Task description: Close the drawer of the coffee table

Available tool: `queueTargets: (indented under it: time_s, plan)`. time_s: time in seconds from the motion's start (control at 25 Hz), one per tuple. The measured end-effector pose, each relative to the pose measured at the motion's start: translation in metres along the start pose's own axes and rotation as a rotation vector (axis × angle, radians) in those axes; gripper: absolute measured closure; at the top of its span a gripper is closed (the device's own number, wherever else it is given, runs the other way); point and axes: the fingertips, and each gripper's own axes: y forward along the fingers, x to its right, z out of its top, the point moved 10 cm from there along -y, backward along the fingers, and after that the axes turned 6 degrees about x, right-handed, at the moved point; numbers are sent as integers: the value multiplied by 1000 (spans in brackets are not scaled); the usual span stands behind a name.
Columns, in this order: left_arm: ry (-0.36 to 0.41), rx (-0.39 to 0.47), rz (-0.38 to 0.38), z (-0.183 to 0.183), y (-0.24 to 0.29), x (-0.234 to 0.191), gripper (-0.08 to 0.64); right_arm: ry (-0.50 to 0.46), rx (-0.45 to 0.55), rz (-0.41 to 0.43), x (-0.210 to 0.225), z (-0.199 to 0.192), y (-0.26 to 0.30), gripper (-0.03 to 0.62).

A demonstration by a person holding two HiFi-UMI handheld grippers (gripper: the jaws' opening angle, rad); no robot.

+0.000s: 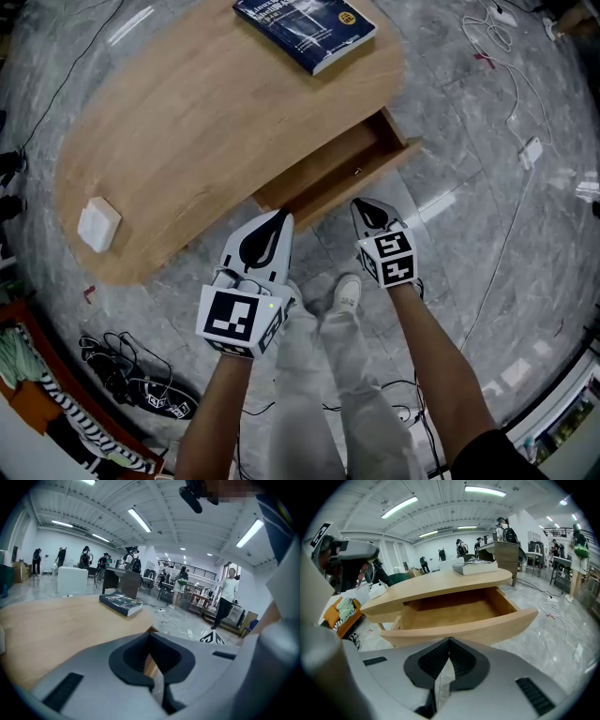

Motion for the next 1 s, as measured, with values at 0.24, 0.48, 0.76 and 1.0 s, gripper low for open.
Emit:
queueTargets:
  time_s: [0.24, 0.48, 0.76, 1.0]
  plan:
    - [-8, -5, 3, -3, 1, -3, 558, -6, -4, 6, 0, 2, 7, 580]
    - [-11, -11, 5, -5, 3, -6, 558, -14, -7, 6, 0, 3, 10, 580]
    - [-16, -4, 5, -5, 3, -8, 557, -12, -19, -4, -2, 3, 9, 580]
    - [-23, -5, 4, -7, 6, -8, 557, -23, -22, -1, -1, 7, 9, 580]
